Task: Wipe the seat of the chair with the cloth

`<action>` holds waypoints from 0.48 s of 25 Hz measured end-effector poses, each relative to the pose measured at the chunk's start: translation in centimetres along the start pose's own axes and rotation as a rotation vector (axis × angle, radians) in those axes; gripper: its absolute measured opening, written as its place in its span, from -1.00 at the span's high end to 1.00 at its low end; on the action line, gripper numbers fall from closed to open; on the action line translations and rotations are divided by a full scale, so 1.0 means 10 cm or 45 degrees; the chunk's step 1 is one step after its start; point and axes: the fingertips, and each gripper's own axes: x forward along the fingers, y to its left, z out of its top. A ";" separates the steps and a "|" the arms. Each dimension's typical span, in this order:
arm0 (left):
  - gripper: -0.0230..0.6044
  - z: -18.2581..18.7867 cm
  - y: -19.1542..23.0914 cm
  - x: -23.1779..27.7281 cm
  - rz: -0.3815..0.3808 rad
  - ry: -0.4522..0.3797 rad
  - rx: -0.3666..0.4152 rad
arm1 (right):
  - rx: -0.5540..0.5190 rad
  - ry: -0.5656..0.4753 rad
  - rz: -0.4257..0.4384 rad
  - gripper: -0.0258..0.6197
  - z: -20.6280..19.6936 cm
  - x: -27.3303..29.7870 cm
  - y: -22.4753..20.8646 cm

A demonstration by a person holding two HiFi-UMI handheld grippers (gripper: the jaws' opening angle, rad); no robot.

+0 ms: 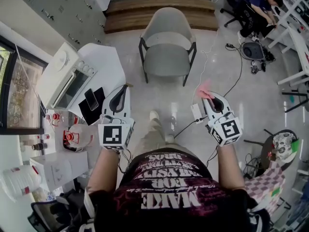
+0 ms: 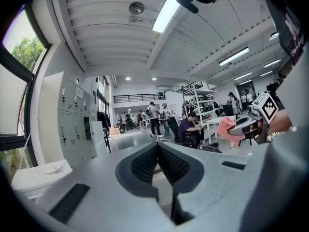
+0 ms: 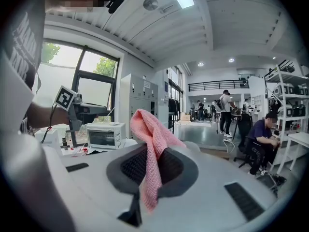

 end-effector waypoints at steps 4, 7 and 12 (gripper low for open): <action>0.91 0.01 0.02 0.14 -0.018 -0.016 -0.012 | -0.012 0.013 0.001 0.82 0.00 0.07 -0.03; 0.91 0.00 0.05 0.26 -0.031 -0.019 -0.021 | -0.013 0.015 -0.017 0.82 0.02 0.15 -0.11; 0.91 -0.05 0.18 0.52 -0.046 -0.014 -0.037 | -0.015 0.024 -0.027 0.82 0.07 0.36 -0.18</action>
